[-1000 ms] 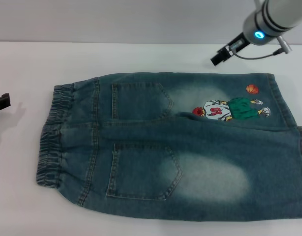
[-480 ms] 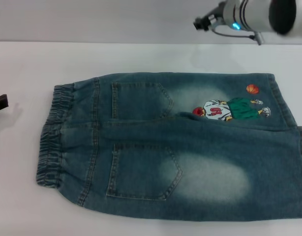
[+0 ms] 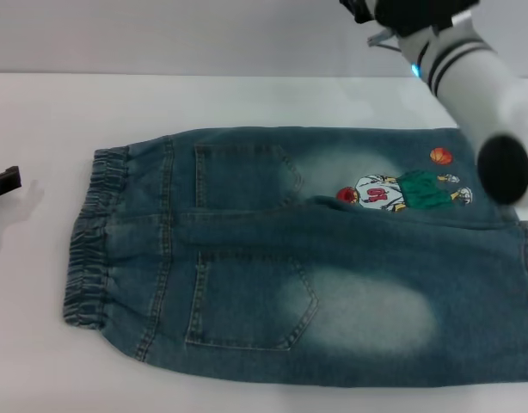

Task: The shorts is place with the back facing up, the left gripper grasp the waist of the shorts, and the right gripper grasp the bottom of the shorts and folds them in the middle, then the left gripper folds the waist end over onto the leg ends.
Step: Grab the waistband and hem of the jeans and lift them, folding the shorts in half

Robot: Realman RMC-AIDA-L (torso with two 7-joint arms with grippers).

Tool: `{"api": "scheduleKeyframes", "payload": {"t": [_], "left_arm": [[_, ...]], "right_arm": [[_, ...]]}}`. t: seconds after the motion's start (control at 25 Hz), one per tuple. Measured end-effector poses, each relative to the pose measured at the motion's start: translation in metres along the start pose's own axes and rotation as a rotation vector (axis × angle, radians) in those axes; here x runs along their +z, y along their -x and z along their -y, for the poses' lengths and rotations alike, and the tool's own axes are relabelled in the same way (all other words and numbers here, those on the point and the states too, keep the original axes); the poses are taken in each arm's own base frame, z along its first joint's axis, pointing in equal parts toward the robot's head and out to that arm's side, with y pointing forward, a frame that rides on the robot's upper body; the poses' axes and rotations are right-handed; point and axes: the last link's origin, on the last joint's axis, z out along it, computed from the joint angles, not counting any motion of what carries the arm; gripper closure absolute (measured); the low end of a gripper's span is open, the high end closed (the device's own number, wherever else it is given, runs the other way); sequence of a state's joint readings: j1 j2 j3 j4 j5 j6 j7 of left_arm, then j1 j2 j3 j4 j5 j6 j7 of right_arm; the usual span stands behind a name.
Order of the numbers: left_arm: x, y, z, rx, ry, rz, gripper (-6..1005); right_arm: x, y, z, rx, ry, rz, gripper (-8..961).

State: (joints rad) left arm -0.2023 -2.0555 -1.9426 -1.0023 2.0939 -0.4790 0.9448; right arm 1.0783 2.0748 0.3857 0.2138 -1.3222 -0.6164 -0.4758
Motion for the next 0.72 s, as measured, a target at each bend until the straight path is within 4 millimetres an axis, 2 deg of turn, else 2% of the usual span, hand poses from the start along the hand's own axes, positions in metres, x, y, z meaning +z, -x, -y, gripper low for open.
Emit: {"api": "scheduleKeyframes", "payload": {"t": [0.08,0.2,0.4,0.6,0.72], "left_arm": [[0.0,0.001,0.0,-0.005,0.0,0.003,139],[0.001,0.002,0.0,-0.012,0.001,0.008,139],[0.002,0.005,-0.001,-0.015,0.005,0.016,139],[0.003,0.006,-0.001,-0.016,0.005,0.022,140],[0.003,0.007,0.0,-0.015,0.005,0.027,140]], "right_arm": [[-0.007,-0.004,-0.004,0.011,0.003,0.025,240],[-0.006,-0.007,-0.008,0.044,0.017,-0.022,240],[0.005,-0.017,-0.013,0.12,0.104,-0.261,239],[0.012,0.002,-0.007,0.191,0.286,-0.439,240],[0.007,0.013,0.001,0.198,0.418,-0.57,241]]}}
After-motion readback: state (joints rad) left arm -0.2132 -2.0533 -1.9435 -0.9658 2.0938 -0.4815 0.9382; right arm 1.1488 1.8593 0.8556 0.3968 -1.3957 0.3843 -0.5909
